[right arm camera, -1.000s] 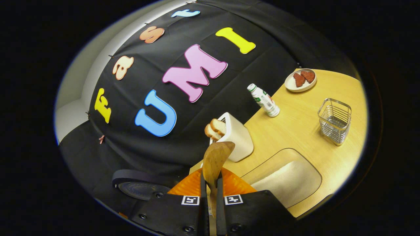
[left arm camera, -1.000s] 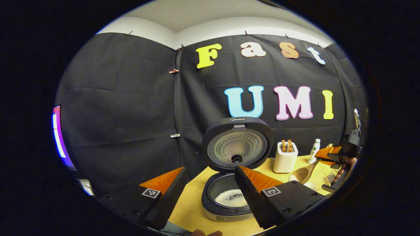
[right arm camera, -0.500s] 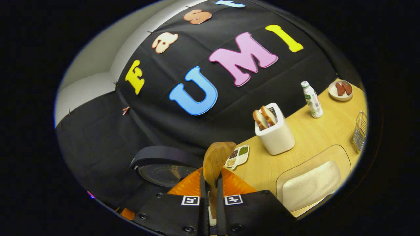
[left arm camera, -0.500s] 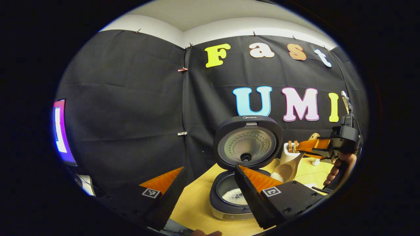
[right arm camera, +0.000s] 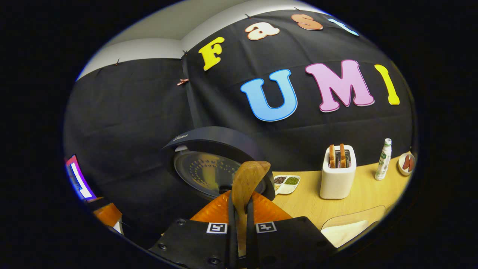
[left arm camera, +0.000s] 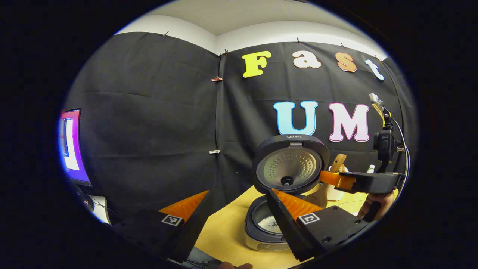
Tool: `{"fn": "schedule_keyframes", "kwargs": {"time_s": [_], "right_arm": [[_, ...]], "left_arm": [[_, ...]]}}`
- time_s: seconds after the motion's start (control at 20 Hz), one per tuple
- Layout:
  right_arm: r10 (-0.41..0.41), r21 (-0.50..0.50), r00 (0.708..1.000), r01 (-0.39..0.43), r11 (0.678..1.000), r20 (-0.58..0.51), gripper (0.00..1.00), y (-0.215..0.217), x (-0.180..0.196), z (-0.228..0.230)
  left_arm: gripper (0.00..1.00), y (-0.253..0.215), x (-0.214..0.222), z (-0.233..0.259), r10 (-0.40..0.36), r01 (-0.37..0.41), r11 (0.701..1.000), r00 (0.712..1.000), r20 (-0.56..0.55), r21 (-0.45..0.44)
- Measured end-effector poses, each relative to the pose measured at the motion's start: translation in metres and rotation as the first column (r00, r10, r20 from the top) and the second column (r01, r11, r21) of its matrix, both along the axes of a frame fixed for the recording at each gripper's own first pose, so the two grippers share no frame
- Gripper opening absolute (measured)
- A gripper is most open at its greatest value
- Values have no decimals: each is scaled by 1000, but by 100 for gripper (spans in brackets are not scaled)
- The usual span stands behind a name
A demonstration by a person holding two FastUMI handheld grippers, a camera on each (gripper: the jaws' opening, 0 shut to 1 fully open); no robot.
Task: Close the left gripper, press the button to open the rice cooker; take a wooden spoon from the chopstick holder with the right hand, scoop a spoonful of rice and pour it into the rice cooker, then put the wooden spoon back into the chopstick holder.
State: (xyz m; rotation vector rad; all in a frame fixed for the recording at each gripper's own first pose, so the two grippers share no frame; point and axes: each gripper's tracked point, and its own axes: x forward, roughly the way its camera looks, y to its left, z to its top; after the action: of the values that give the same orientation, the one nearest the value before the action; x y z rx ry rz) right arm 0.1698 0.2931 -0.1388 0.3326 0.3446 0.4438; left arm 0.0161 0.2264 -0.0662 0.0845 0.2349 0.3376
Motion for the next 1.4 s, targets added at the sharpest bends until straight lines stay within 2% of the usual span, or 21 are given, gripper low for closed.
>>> {"fn": "schedule_keyframes", "kwargs": {"time_s": [0.2, 0.35, 0.45, 0.55, 0.65, 0.7, 0.8, 1.1, 1.25, 1.4], "right_arm": [[86, -118, 992, -74, 990, 93, 13, 13, -11, 3], [168, -227, 972, -129, 965, 166, 12, 21, -22, 8], [243, -335, 946, -161, 928, 217, 13, 28, -30, 11], [328, -446, 902, -181, 877, 280, 13, 36, -39, 13], [379, -505, 873, -188, 843, 308, 13, 40, -47, 16], [381, -498, 874, -196, 845, 302, 13, 41, -51, 11], [349, -442, 895, -204, 874, 278, 13, 40, -48, 8], [157, -187, 973, -125, 974, 172, 13, 5, -29, 20], [67, -86, 991, -57, 995, 116, 13, -21, -18, 23], [3, -49, 996, 2, 999, 93, 13, -54, -17, 26]], "left_arm": [[97, -3, -5, -1, -5, 5, 1000, 1000, -5, -11], [97, -7, -4, 1, -6, 6, 1000, 1000, -1, -10], [97, -8, -5, 3, -11, 11, 1000, 1000, 4, -3], [97, -6, -5, 8, -8, 8, 1000, 1000, 17, 8], [97, -7, -6, 6, -6, 6, 1000, 1000, 15, 1], [97, -8, -7, 6, -6, 6, 1000, 1000, 14, -5], [97, -10, -7, 5, -8, 8, 1000, 1000, 11, -4], [97, -14, -6, 6, -12, 12, 1000, 1000, 8, 3], [97, -21, -1, 12, -14, 14, 1000, 1000, 21, -14], [99, -32, 8, 8, -21, 21, 1000, 1000, 12, -12]]}}
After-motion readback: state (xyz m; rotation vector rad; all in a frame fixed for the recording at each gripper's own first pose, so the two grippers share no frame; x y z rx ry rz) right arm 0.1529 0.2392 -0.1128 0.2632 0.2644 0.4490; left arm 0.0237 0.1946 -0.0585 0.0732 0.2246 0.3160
